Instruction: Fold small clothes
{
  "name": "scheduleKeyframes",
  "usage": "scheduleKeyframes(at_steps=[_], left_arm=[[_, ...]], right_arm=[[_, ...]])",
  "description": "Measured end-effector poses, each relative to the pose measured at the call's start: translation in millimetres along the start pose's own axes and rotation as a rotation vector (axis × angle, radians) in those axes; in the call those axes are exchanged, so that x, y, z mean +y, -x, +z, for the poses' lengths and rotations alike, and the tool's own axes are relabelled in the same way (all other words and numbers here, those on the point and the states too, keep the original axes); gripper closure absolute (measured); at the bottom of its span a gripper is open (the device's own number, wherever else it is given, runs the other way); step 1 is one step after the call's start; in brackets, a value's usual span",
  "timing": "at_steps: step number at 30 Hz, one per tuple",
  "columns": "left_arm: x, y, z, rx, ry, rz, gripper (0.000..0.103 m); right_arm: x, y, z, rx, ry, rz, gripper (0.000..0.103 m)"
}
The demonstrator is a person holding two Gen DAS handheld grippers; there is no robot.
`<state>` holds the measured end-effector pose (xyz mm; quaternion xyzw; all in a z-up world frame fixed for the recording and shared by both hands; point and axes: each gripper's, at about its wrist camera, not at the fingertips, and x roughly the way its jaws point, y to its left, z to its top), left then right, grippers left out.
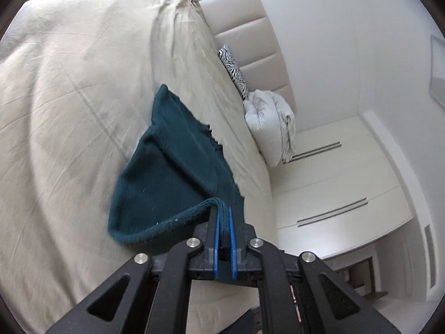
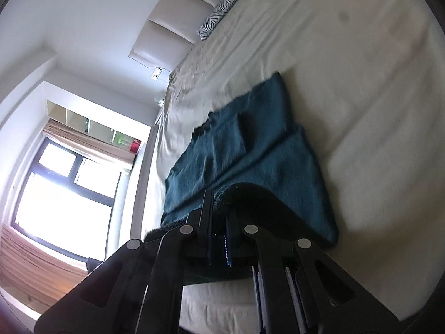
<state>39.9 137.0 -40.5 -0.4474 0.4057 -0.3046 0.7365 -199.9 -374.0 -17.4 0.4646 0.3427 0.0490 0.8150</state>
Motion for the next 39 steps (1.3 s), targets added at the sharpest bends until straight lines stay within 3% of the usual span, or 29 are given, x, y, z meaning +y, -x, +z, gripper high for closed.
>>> scheduleKeyframes(at_steps=[17,26,39], left_arm=[[12.0,-68.2,78.7,-0.057,0.073,-0.007,0.096],[35.4,-111.1,119.1,-0.072,0.104,0.064,0.096],[49.4,-158.5,159.6,-0.063,0.089,0.146,0.096]], right_arm=[[0.3,-82.4,91.3,-0.072,0.031,-0.104,0.097],[-11.5,-140.7,127.1,-0.062,0.004,-0.145,0.097],[-33.8,-193.6,166.9,-0.052,-0.031,-0.219,0.097]])
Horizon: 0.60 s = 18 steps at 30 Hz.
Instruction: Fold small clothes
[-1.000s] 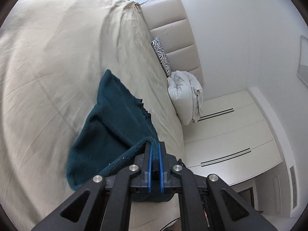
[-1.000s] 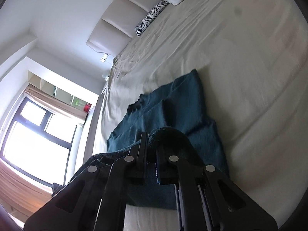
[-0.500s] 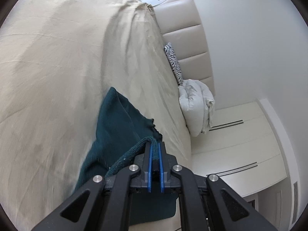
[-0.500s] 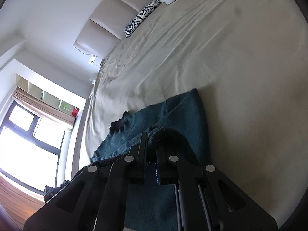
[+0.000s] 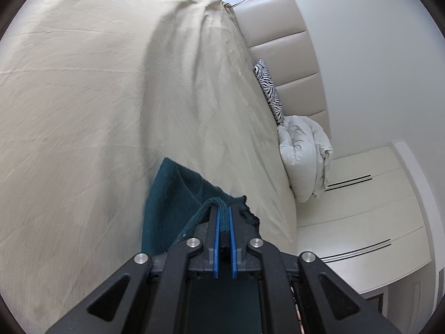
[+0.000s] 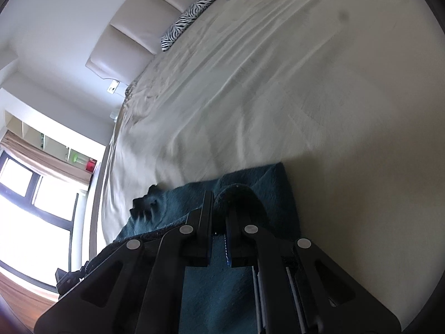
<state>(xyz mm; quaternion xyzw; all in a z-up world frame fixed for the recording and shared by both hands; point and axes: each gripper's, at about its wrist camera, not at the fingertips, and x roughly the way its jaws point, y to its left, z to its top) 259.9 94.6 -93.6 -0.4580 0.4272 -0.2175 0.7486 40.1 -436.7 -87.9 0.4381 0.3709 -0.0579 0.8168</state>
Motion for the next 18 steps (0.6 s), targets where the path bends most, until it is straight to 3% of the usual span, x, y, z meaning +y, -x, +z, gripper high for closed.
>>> scheduleKeyframes(at_steps=[5,6,8,9,10,15,18], left_arm=[[2.4,-16.2,3.8,0.003,-0.030,0.063,0.095],[4.3,-17.9,3.9,0.001,-0.034,0.082,0.091],[8.5,-18.8,2.9,0.004,-0.023,0.083,0.073],[10.3,-16.9,1.9,0.003,-0.016,0.086,0.054],[11.5,-13.7,0.5,0.000,-0.011,0.088,0.043],[7.5,7.6,-11.0,-0.012,-0.023,0.062,0.039],[3.2,17.6,-23.6,0.002,-0.077,0.087,0.039]], right_arm=[[-13.4,-20.4,6.9,0.011,-0.046,-0.018,0.097],[-18.2,-28.8,7.7,0.033,-0.067,-0.027,0.096],[-24.9,-34.0,6.8,0.046,-0.085,-0.027,0.095],[-26.7,-37.1,6.4,0.049,-0.087,-0.022,0.095],[-27.4,-38.2,5.7,0.050,-0.087,-0.018,0.093],[-22.6,-30.6,3.7,0.038,-0.061,-0.025,0.082],[-20.6,-17.3,3.1,0.022,-0.063,-0.031,0.071]])
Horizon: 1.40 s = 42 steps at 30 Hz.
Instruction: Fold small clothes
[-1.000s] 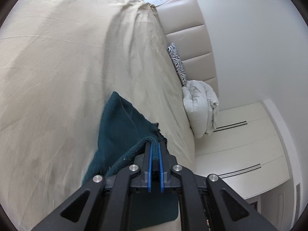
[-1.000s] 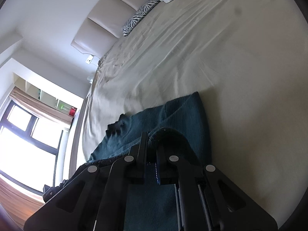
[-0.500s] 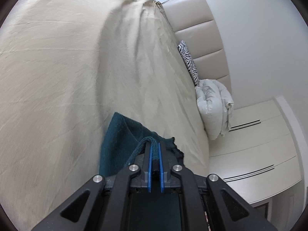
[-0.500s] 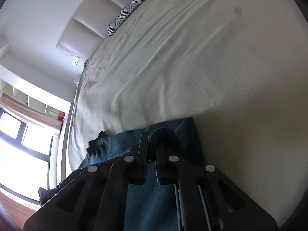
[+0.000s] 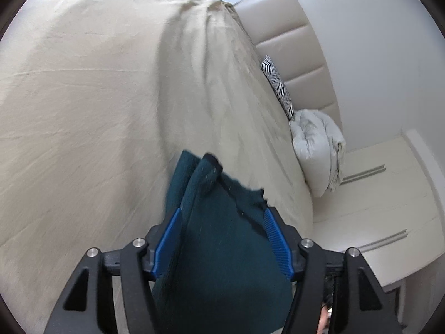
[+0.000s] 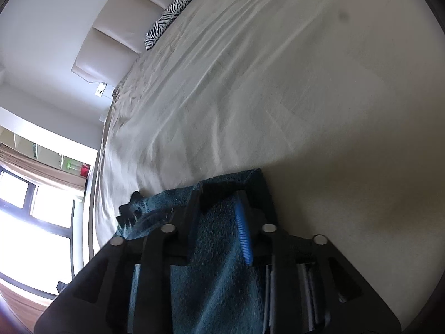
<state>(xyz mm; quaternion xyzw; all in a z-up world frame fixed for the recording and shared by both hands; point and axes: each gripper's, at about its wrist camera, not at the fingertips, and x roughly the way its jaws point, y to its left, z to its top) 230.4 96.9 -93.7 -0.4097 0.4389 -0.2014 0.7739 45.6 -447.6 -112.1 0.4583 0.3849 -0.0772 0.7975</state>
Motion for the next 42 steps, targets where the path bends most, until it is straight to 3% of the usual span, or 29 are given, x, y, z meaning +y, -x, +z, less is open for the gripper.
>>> scheduleKeyframes(at_steps=[1,3,8,14,19,27,31,39,41,42], left_arm=[[-1.6,4.9,-7.3,0.003,-0.030,0.017,0.039],[-6.0,9.9,-19.4,0.008,-0.077,0.042,0.039],[-12.6,26.0,-55.2,-0.001,-0.195,0.106,0.040],[-6.4,32.9,-74.9,-0.032,-0.271,0.195,0.045],[2.2,37.8,-81.1,-0.045,-0.268,0.223,0.051],[-2.3,36.5,-94.2,-0.047,-0.341,0.280,0.054],[-1.1,37.9,-98.2,-0.053,-0.358,0.301,0.066],[-2.2,36.9,-99.8,-0.048,-0.375,0.322,0.066],[-3.2,36.0,-100.7,-0.044,-0.379,0.330,0.072],[-3.8,34.9,-100.7,-0.033,-0.383,0.326,0.082]], right_arm=[[0.5,7.4,-1.3,-0.013,0.000,-0.009,0.056],[-0.6,23.7,-5.6,-0.051,-0.001,-0.019,0.046],[-1.4,55.6,-29.7,-0.064,0.072,-0.068,0.046],[22.0,70.5,-85.4,-0.038,0.329,-0.179,0.049],[24.3,74.2,-113.6,-0.037,0.395,-0.246,0.066],[14.5,84.6,-130.9,-0.033,0.393,-0.241,0.069],[10.9,87.9,-132.8,-0.035,0.395,-0.243,0.083],[7.2,92.9,-136.4,-0.048,0.404,-0.249,0.096],[6.1,93.3,-137.1,-0.047,0.411,-0.256,0.097],[5.8,93.9,-136.2,-0.046,0.409,-0.253,0.097]])
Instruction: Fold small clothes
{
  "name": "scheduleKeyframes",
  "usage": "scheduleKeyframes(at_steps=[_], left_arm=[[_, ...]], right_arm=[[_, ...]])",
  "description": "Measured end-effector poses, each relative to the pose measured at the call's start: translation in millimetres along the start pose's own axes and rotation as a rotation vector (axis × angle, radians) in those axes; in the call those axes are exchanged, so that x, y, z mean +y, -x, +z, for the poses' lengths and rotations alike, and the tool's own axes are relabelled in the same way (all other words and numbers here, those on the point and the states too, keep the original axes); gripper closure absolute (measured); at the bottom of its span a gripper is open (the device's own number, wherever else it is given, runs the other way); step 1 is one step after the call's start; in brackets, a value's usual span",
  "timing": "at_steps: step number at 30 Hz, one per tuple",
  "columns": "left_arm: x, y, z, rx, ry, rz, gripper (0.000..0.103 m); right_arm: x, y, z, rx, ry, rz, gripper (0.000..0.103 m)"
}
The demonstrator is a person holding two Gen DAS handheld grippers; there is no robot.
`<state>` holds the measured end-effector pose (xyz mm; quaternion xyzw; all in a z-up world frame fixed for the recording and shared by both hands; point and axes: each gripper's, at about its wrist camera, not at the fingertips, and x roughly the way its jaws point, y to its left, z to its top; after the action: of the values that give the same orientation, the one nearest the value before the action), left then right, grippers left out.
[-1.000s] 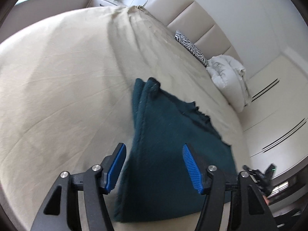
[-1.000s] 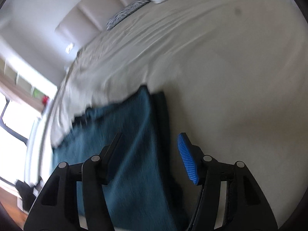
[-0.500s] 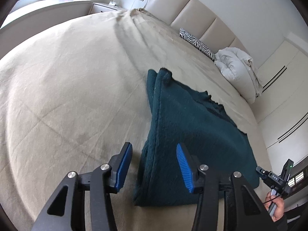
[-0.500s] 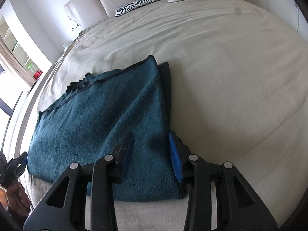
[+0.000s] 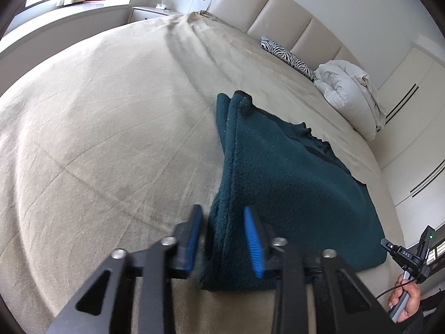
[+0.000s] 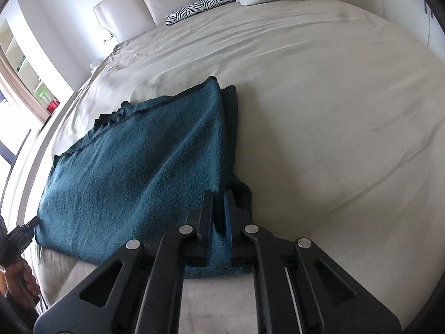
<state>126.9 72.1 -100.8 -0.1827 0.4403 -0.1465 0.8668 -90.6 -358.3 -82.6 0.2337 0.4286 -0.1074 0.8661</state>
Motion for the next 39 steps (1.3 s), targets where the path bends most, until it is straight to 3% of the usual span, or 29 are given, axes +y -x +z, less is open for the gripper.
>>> scheduleKeyframes(at_steps=[4,15,30,39], left_arm=[[-2.4,-1.8,0.4,0.014,-0.022,0.017,0.089],[3.4,-1.1,-2.7,0.033,-0.048,0.022,0.092],[8.4,3.8,-11.1,0.034,-0.042,0.014,0.095],[14.1,10.9,-16.8,0.029,-0.014,0.001,0.096]], right_arm=[[-2.6,4.5,-0.6,0.003,-0.011,0.016,0.098],[-23.6,6.8,-8.4,0.019,-0.096,0.054,0.098],[-16.5,-3.3,-8.9,0.024,-0.041,0.005,0.098],[-19.3,-2.4,-8.9,0.034,-0.062,0.024,0.098]])
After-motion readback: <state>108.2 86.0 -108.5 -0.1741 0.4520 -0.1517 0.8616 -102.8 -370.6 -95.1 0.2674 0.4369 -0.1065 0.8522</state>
